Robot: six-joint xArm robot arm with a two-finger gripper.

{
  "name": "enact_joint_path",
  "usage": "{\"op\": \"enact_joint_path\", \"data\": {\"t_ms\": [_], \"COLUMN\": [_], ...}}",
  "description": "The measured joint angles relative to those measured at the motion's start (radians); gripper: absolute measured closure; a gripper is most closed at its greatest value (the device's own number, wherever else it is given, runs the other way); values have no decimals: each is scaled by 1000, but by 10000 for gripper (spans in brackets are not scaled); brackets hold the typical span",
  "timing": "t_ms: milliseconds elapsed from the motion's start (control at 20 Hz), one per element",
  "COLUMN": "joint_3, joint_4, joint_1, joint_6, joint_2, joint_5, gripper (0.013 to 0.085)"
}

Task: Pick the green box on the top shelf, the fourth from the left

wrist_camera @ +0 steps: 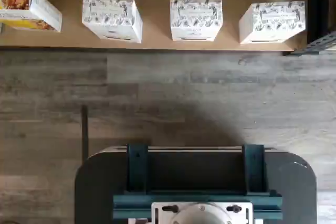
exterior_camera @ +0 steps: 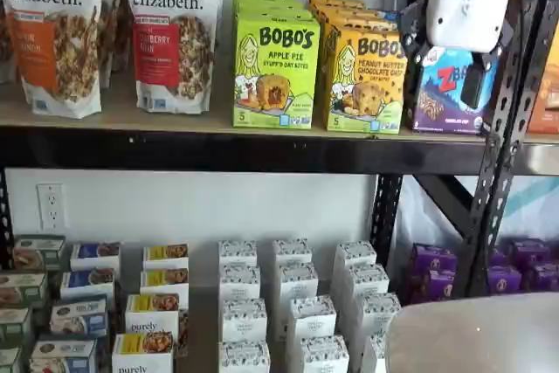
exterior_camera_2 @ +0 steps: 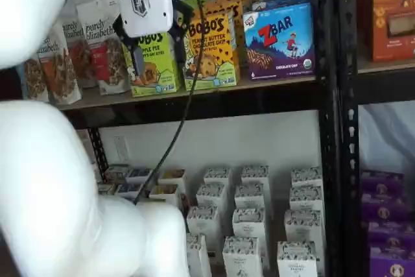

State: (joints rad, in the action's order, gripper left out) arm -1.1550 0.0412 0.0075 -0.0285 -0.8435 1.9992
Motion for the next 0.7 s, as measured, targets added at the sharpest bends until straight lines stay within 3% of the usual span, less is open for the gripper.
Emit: {"op": "enact_joint_path", "data": {"t_ms": [50,100,150,550,700], "joint_3": [7,26,31,35,37], "joint_4": [20,71,87,92,75], "joint_1": [-18,-67,-79,-68,-26], "joint_6": [10,37,45,36,4], "joint_2": [-8,-28,-34,-34,-29], "joint_5": [-12,-42,-52,-61,-77], "gripper": [130,130,130,130,130]}}
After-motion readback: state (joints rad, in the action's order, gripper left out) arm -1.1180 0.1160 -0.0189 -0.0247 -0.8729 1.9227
